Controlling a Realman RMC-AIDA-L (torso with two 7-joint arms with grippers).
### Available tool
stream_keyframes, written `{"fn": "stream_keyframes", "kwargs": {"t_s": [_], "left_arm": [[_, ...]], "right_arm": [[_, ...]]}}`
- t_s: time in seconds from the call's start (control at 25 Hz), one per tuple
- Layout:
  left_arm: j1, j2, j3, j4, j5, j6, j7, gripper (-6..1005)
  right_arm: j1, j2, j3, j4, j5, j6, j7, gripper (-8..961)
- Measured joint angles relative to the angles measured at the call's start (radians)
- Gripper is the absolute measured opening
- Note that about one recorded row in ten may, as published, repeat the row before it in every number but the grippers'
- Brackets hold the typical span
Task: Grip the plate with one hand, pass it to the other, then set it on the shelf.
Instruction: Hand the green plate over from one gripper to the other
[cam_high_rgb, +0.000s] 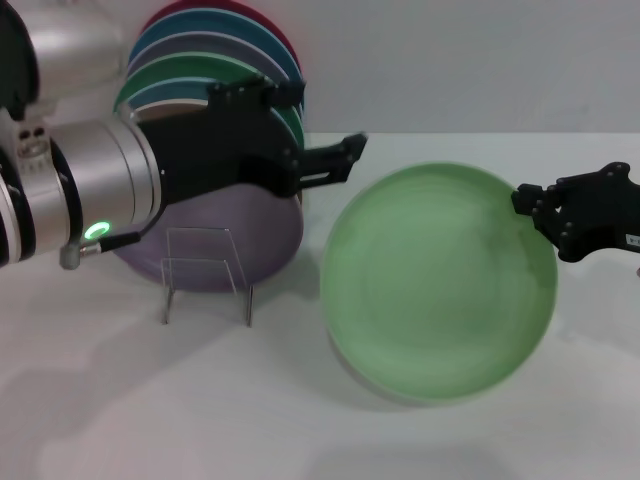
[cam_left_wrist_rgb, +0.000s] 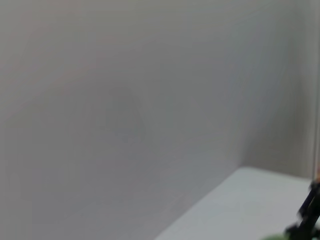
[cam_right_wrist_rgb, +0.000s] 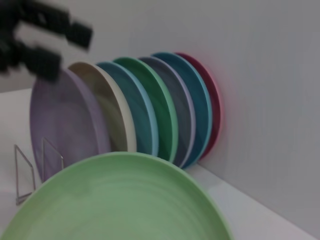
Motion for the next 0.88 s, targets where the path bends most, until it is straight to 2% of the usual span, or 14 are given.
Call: {"fn": "stream_keyframes", "kwargs": {"t_s": [0.24, 0.76, 0.88], "left_arm": [[-0.022, 0.0, -0.006, 0.081, 0.029, -0.003, 0.0, 834], [-0.072, -0.002, 0.004, 0.143, 0.061, -0.051, -0.003, 833], [-0.082, -0.002, 0.005, 0.159, 0.061, -0.052, -0.004, 807]], "right_arm": [[-0.02, -0.001, -0.006, 0.021, 0.072, 0.004, -0.067, 13], [-0.024, -0.002, -0.01, 0.04, 0.083, 0.005, -0.068, 14], [-0.024, -0.002, -0.015, 0.044, 0.088, 0.005, -0.069, 13]]}}
